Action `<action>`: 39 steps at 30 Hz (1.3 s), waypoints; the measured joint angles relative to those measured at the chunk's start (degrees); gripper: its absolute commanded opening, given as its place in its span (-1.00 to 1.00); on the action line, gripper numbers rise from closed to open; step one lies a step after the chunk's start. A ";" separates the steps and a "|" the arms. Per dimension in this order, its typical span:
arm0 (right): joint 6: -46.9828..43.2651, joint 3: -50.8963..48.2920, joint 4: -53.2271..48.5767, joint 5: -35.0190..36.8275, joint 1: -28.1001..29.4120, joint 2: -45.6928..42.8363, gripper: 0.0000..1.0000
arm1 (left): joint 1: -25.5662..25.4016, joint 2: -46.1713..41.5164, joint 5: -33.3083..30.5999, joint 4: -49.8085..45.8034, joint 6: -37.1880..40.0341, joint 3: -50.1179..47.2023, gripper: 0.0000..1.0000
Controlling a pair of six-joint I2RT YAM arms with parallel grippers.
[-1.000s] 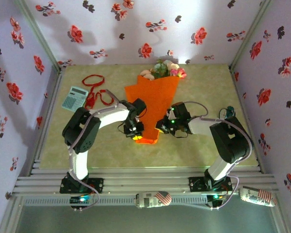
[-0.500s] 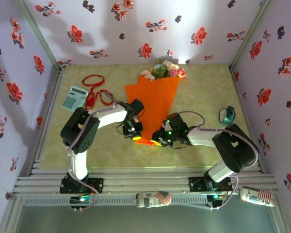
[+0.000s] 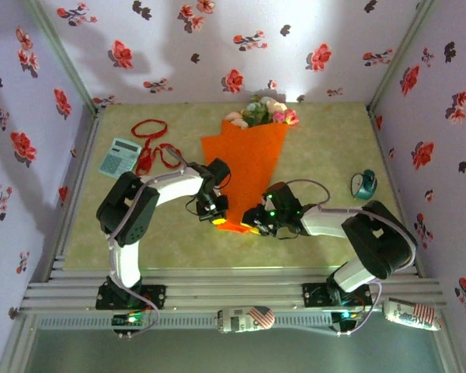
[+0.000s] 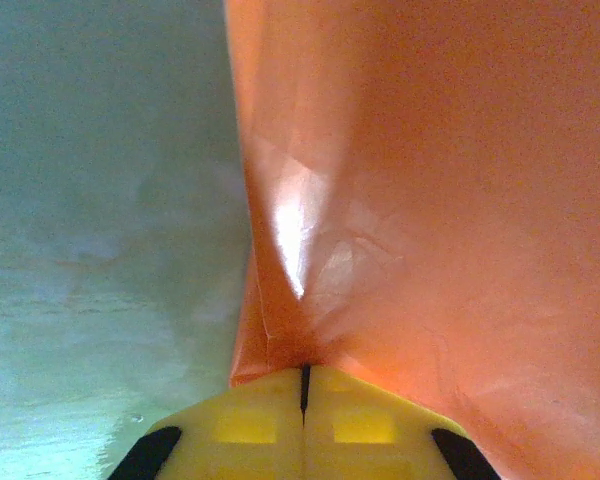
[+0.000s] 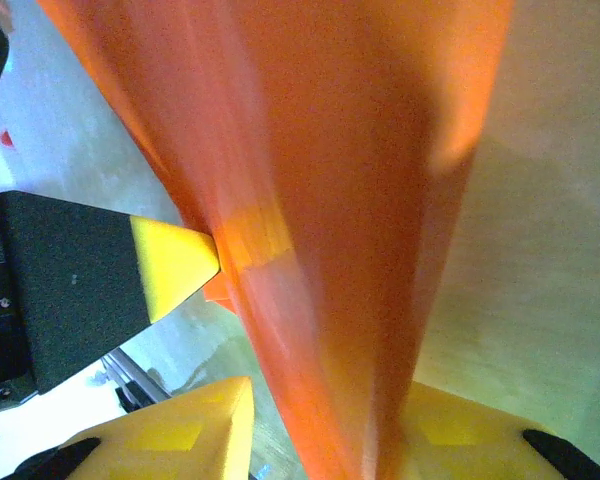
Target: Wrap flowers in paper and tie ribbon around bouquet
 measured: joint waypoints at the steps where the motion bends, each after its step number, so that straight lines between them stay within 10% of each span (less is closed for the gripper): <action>1: 0.11 0.00 0.33 0.07 0.15 0.09 -0.50 | 0.00 0.00 0.07 0.00 0.00 0.00 -0.88; 4: 0.57 0.00 0.83 0.72 0.55 0.83 -1.00 | 0.00 0.00 0.07 -0.02 0.00 0.00 -0.91; 6: 0.13 0.00 0.50 1.49 0.50 0.94 -1.00 | 0.00 0.00 0.07 -0.02 0.02 0.00 -0.92; 10: -1.11 0.00 -0.31 2.62 -1.66 0.22 -0.21 | 0.00 0.02 0.28 0.17 0.28 -0.02 -0.95; 14: -2.95 1.18 0.39 3.67 -8.39 0.79 -0.13 | 0.00 0.02 0.33 0.22 0.83 -0.07 -0.96; 18: -3.87 5.53 5.27 2.27 -12.66 7.74 -0.42 | 0.04 0.02 0.35 0.20 1.07 -0.07 -0.97; 20: -3.63 6.91 8.68 1.09 -13.73 11.45 -0.96 | 0.07 0.02 0.44 0.17 1.11 -0.07 -0.98; 24: -2.75 7.10 12.96 -1.90 -15.10 14.45 -1.00 | 0.22 0.02 0.57 0.22 1.11 -0.13 -0.99; 27: -2.95 7.08 13.86 -2.86 -15.76 14.45 -0.24 | 0.44 0.00 1.11 0.37 1.20 -0.33 -1.00; 30: -3.80 7.93 14.69 -2.84 -17.62 14.45 -0.09 | 0.70 0.00 1.46 0.42 1.33 -0.39 -1.00; 35: -4.90 13.42 16.09 -2.21 -20.76 18.67 -1.00 | 0.92 0.00 1.90 0.44 1.53 -0.50 -1.00; 38: -5.09 15.50 16.13 -2.71 -21.46 21.90 -0.96 | 1.07 0.02 2.05 0.42 1.70 -0.50 -1.00; 39: -5.11 15.74 16.06 -2.75 -21.53 22.34 -0.67 | 1.07 0.02 2.19 0.42 1.77 -0.50 -1.00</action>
